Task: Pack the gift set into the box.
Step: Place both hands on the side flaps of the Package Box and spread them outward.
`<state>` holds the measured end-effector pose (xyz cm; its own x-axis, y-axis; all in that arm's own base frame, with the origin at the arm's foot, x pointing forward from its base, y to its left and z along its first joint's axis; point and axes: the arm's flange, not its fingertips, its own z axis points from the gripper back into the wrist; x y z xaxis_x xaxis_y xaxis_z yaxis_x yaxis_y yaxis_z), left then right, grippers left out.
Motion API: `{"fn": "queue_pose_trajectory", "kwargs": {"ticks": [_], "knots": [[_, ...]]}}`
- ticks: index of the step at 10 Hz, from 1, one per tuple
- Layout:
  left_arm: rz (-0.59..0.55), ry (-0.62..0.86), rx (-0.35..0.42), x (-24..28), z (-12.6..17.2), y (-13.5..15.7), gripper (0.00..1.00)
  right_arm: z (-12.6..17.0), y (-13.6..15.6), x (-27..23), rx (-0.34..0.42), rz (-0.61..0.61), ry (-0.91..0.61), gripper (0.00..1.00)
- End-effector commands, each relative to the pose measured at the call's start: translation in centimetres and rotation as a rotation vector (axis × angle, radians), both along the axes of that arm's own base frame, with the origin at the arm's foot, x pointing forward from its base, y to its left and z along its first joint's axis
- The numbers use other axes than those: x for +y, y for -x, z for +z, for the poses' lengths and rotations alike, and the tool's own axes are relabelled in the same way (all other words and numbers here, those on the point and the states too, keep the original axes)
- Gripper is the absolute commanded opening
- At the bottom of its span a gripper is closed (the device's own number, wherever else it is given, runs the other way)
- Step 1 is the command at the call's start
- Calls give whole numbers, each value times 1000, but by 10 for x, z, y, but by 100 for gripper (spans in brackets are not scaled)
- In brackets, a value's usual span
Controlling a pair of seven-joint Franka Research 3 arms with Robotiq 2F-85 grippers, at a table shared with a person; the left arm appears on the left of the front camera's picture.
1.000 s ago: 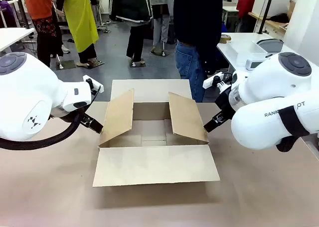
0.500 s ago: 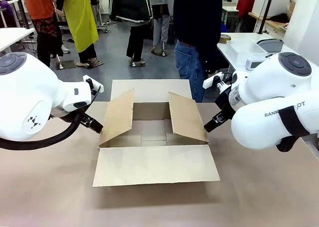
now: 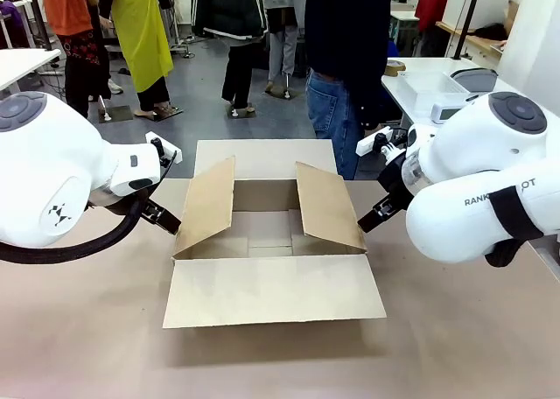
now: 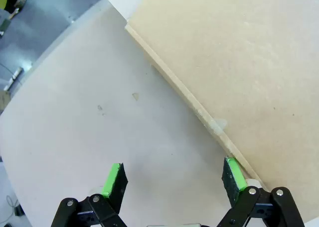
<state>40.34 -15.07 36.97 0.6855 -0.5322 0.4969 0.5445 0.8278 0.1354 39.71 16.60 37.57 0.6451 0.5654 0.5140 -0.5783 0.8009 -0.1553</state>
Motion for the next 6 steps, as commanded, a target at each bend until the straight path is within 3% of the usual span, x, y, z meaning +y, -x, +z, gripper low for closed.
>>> {"fn": "queue_pose_trajectory", "kwargs": {"ticks": [1,5,6], "knots": [[-2,1,-1,-1,0,0,100,0,0,0,0,0,-1,100],[0,0,0,0,0,0,100,0,0,0,0,0,0,100],[-7,9,-1,14,19,10,100,25,5,-9,0,-39,5,100]]}}
